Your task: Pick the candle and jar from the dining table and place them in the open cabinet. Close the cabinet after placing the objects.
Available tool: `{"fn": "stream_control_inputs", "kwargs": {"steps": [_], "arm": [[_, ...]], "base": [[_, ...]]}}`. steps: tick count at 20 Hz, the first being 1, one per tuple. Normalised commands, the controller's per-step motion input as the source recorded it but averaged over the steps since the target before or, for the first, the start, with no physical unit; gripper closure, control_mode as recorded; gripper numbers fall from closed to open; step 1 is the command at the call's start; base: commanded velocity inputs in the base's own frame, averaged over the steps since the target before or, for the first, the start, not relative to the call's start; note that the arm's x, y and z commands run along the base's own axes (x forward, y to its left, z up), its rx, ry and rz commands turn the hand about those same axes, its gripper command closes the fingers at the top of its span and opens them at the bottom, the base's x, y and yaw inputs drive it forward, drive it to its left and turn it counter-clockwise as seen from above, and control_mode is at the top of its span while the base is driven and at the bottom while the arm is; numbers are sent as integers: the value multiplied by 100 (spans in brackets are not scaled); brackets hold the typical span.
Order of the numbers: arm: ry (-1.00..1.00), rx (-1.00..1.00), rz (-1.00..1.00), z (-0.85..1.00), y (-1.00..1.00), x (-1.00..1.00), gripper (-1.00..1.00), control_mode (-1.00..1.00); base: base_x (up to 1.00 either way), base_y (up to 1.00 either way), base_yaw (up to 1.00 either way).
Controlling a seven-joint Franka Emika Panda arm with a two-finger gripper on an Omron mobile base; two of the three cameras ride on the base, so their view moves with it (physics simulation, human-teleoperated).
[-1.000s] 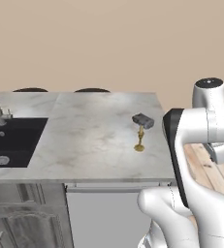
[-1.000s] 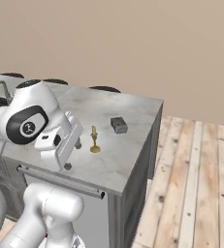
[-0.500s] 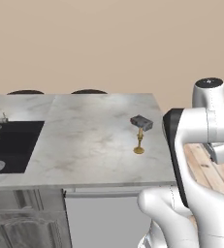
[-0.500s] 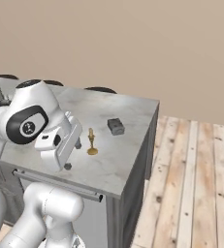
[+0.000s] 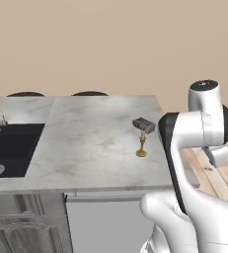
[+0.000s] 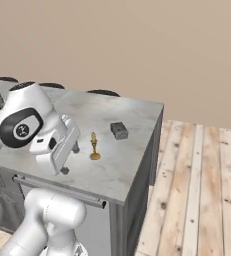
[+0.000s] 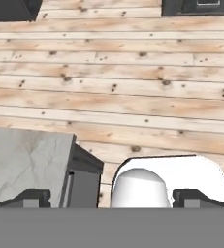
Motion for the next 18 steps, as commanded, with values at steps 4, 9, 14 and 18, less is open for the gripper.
{"fn": "stream_control_inputs", "kwargs": {"steps": [4, 9, 14, 18], "arm": [[4, -10, 0, -10, 50, 0, -100, -100], [7, -12, 0, -19, 53, 0, -100, -100], [3, -14, 0, -12, 47, 9, -100, -100], [0, -17, 0, -6, 37, 5, -100, -100]], "base": [[0, 0, 0], [0, 0, 0], [0, 0, 0], [0, 0, 0]]}}
